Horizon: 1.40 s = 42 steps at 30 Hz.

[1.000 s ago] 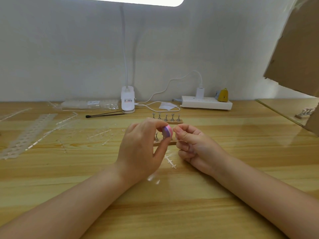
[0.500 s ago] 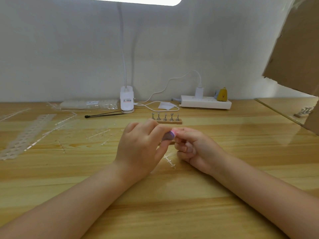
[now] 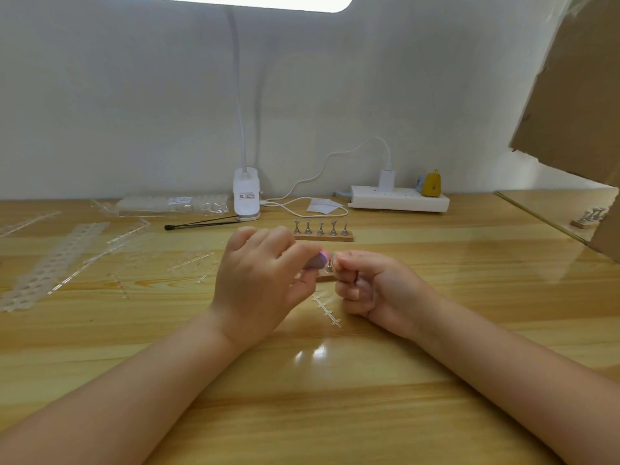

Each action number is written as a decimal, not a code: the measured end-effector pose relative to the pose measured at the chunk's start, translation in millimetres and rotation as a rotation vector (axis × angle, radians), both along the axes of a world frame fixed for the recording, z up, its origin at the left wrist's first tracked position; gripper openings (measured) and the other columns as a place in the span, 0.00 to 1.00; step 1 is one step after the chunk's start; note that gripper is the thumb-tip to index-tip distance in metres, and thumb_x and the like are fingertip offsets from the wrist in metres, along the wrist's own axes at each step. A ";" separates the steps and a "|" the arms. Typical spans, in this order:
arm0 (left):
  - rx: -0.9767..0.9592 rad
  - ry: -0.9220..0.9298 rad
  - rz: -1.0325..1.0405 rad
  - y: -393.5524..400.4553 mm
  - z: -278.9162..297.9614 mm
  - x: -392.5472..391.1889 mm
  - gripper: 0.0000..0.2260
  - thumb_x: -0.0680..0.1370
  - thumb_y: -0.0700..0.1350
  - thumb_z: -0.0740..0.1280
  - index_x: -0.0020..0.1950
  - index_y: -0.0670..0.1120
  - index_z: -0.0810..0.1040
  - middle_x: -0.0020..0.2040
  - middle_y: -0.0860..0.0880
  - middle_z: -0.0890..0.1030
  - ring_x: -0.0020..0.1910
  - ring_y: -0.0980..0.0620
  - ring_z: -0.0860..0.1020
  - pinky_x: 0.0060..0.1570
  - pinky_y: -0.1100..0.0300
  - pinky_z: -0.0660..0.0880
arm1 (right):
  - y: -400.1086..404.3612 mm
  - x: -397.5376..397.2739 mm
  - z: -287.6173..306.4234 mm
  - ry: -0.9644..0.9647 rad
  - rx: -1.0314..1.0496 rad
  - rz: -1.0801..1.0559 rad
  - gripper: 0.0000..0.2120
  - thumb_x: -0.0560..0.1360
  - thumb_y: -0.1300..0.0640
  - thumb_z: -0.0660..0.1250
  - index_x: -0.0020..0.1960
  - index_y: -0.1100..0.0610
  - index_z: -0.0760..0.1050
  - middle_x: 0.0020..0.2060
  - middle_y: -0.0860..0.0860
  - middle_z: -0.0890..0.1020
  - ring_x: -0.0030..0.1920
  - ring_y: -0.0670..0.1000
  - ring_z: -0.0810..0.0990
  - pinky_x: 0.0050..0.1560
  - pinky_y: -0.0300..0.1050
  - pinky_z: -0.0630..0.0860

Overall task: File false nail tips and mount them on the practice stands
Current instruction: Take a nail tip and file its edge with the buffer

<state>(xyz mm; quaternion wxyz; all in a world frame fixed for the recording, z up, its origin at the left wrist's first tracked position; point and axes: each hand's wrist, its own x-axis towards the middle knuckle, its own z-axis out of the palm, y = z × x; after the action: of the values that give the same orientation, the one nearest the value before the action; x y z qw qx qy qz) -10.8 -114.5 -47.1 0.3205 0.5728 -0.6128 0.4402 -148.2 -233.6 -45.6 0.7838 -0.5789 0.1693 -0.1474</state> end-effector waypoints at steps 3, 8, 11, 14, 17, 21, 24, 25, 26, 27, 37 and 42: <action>-0.014 -0.043 -0.075 -0.6 0.4 -2.9 0.04 0.73 0.43 0.70 0.45 0.50 0.84 0.33 0.52 0.78 0.31 0.50 0.77 0.41 0.51 0.74 | 0.2 1.3 -1.6 0.009 -0.031 -0.012 0.05 0.75 0.61 0.61 0.40 0.58 0.69 0.27 0.46 0.69 0.25 0.44 0.65 0.25 0.36 0.53; -0.028 -0.107 -0.050 -4.6 2.6 -4.8 0.09 0.77 0.46 0.66 0.41 0.50 0.85 0.31 0.51 0.76 0.29 0.49 0.76 0.41 0.53 0.72 | 0.8 0.6 -0.2 0.004 -0.015 0.000 0.05 0.74 0.62 0.60 0.40 0.58 0.69 0.29 0.48 0.68 0.25 0.44 0.65 0.23 0.35 0.55; -0.006 -0.040 -0.011 -0.5 3.1 5.3 0.07 0.75 0.44 0.67 0.43 0.49 0.85 0.32 0.51 0.77 0.31 0.48 0.77 0.41 0.51 0.74 | -0.6 1.3 -0.6 -0.001 0.027 0.000 0.04 0.73 0.58 0.61 0.40 0.58 0.69 0.31 0.49 0.65 0.25 0.44 0.65 0.21 0.34 0.55; -0.013 -0.066 -0.106 -2.2 1.7 -1.6 0.06 0.74 0.44 0.69 0.50 0.52 0.80 0.33 0.52 0.78 0.32 0.50 0.77 0.41 0.52 0.73 | -0.9 1.6 -2.1 0.018 0.002 -0.005 0.08 0.77 0.63 0.57 0.40 0.58 0.68 0.27 0.47 0.68 0.24 0.44 0.65 0.23 0.35 0.54; 0.010 -0.115 -0.123 -6.1 0.3 -8.1 0.04 0.76 0.46 0.68 0.50 0.53 0.80 0.33 0.52 0.77 0.31 0.50 0.76 0.42 0.53 0.73 | -0.2 0.7 -1.0 0.025 -0.046 0.020 0.05 0.74 0.66 0.58 0.41 0.59 0.68 0.26 0.47 0.70 0.25 0.44 0.65 0.22 0.34 0.56; 0.028 0.016 -0.005 -1.1 0.9 7.4 0.04 0.75 0.45 0.69 0.46 0.49 0.84 0.35 0.52 0.79 0.34 0.48 0.79 0.44 0.51 0.72 | 0.1 -0.1 0.2 -0.002 0.000 0.030 0.04 0.70 0.57 0.62 0.40 0.58 0.69 0.32 0.50 0.65 0.25 0.44 0.65 0.21 0.33 0.55; 0.008 0.046 -0.126 -1.6 1.6 4.4 0.10 0.74 0.44 0.71 0.54 0.53 0.79 0.38 0.54 0.81 0.37 0.52 0.79 0.45 0.50 0.72 | 0.8 1.3 -2.5 0.010 -0.032 0.012 0.04 0.75 0.60 0.61 0.41 0.58 0.71 0.31 0.49 0.67 0.25 0.44 0.65 0.22 0.34 0.55; 0.014 0.034 -0.167 -2.8 0.9 -0.6 0.12 0.73 0.44 0.71 0.55 0.54 0.76 0.39 0.54 0.81 0.37 0.52 0.79 0.46 0.50 0.73 | 0.7 1.7 -3.1 0.006 -0.035 0.005 0.02 0.76 0.61 0.61 0.44 0.58 0.72 0.30 0.49 0.69 0.25 0.44 0.65 0.23 0.35 0.55; 0.028 0.027 -0.187 -3.8 -0.1 -4.6 0.14 0.73 0.44 0.71 0.56 0.54 0.75 0.39 0.54 0.81 0.38 0.53 0.79 0.46 0.51 0.72 | 0.9 2.0 -3.1 -0.002 -0.031 -0.003 0.03 0.75 0.61 0.62 0.48 0.59 0.72 0.29 0.49 0.70 0.25 0.44 0.66 0.23 0.35 0.55; 0.052 0.030 -0.181 -4.0 -1.2 -6.1 0.14 0.73 0.44 0.71 0.57 0.54 0.76 0.39 0.54 0.81 0.38 0.52 0.79 0.46 0.51 0.72 | 0.2 1.6 -3.4 -0.013 -0.015 -0.010 0.07 0.73 0.61 0.63 0.50 0.59 0.72 0.30 0.49 0.71 0.25 0.44 0.66 0.23 0.35 0.55; 0.083 0.313 -0.172 -2.2 -2.1 -10.4 0.11 0.76 0.46 0.65 0.55 0.43 0.80 0.44 0.56 0.81 0.33 0.56 0.76 0.50 0.48 0.72 | 2.5 1.5 -4.0 -0.095 0.001 -0.073 0.05 0.70 0.57 0.66 0.44 0.56 0.71 0.30 0.47 0.70 0.25 0.43 0.65 0.23 0.34 0.55; 0.135 0.347 -0.138 -1.6 -5.4 -8.0 0.10 0.74 0.48 0.66 0.50 0.45 0.80 0.42 0.57 0.81 0.34 0.61 0.72 0.51 0.51 0.72 | 1.6 2.2 -4.4 -0.114 0.040 -0.104 0.05 0.69 0.57 0.67 0.43 0.55 0.72 0.28 0.46 0.72 0.24 0.43 0.64 0.21 0.33 0.58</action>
<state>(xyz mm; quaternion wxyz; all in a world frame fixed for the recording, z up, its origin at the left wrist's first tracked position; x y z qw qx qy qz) -18.8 -116.0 -52.4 0.4116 0.6170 -0.6142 0.2698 -145.9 -232.0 -50.0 0.7948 -0.5443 0.1574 -0.2173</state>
